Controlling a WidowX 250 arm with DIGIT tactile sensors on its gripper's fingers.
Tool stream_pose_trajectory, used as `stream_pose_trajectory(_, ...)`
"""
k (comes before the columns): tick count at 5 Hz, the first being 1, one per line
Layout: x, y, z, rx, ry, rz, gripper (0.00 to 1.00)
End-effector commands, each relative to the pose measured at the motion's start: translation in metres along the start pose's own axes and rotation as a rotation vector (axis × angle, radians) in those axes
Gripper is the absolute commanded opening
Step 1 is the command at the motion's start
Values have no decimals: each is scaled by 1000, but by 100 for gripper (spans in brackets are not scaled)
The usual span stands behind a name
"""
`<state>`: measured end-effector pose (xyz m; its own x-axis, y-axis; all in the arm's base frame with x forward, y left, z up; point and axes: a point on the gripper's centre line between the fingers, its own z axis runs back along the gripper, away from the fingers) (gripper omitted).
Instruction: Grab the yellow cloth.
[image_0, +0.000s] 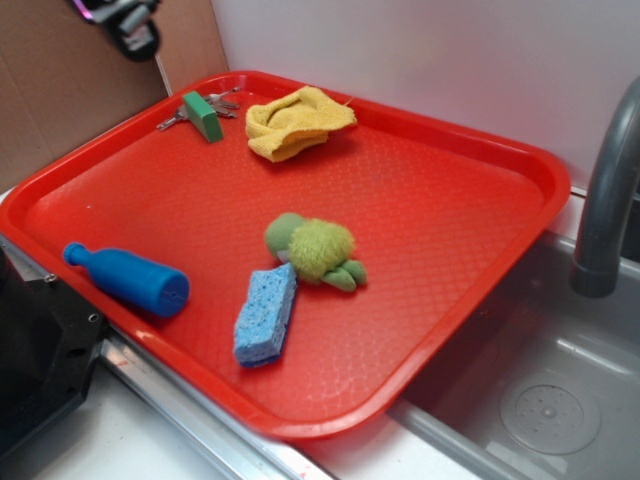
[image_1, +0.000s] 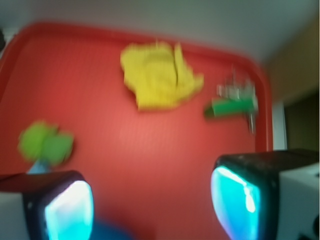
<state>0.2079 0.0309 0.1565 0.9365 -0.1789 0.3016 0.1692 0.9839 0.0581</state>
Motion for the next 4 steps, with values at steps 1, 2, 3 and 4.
stream_pose_trajectory(1,63,18,-74,-51,-42,-157,100)
stream_pose_trajectory(2,52,0,-92,-42,-6,-225,100)
stream_pose_trajectory(3,36,-22,-97,-48,13,-295,100)
stream_pose_trajectory(4,47,-30,-124,17,57,-313,100)
